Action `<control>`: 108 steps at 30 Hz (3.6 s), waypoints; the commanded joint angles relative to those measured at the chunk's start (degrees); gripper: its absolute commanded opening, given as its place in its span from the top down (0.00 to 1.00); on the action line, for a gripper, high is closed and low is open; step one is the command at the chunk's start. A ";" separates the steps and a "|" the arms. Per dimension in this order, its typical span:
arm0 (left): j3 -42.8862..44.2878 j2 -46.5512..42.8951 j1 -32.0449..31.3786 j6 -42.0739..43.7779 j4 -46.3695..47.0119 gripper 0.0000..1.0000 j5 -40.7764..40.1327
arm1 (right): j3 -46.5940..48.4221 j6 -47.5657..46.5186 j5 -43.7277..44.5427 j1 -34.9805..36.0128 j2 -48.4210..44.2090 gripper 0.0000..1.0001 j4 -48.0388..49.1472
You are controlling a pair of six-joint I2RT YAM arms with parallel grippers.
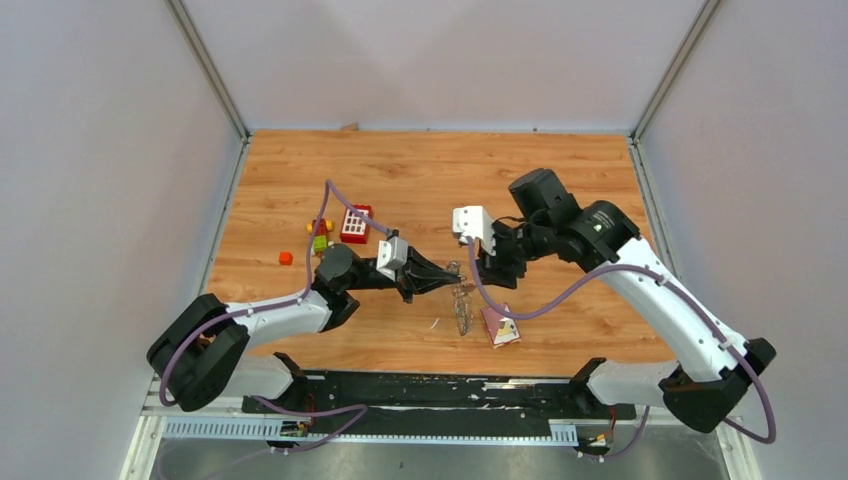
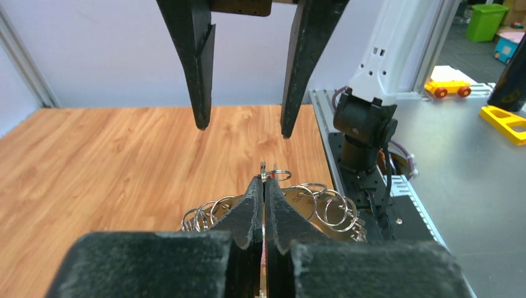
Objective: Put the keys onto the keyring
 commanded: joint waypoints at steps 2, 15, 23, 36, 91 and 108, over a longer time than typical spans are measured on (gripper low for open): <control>-0.45 -2.61 0.48 -4.10 9.95 1.00 -1.68 | -5.82 2.44 -12.57 -5.59 -6.81 0.47 8.92; -0.80 -2.60 0.49 -5.17 11.69 1.00 -0.55 | -21.40 2.96 -26.81 -9.14 -12.38 0.48 23.99; -0.94 -2.37 0.48 -4.89 11.43 1.00 -0.33 | -21.25 2.90 -30.59 -9.15 -9.95 0.71 25.03; -1.01 -2.19 0.52 -8.65 17.22 1.00 1.75 | -24.15 3.14 -33.55 -9.12 -9.07 1.00 27.76; -1.07 -1.65 0.48 -8.23 15.70 1.00 2.11 | -20.80 2.19 -34.34 -7.63 -9.40 0.72 27.02; -1.25 -1.68 0.48 -7.85 15.14 1.00 1.70 | -22.03 3.68 -33.88 -7.52 -9.65 1.00 29.38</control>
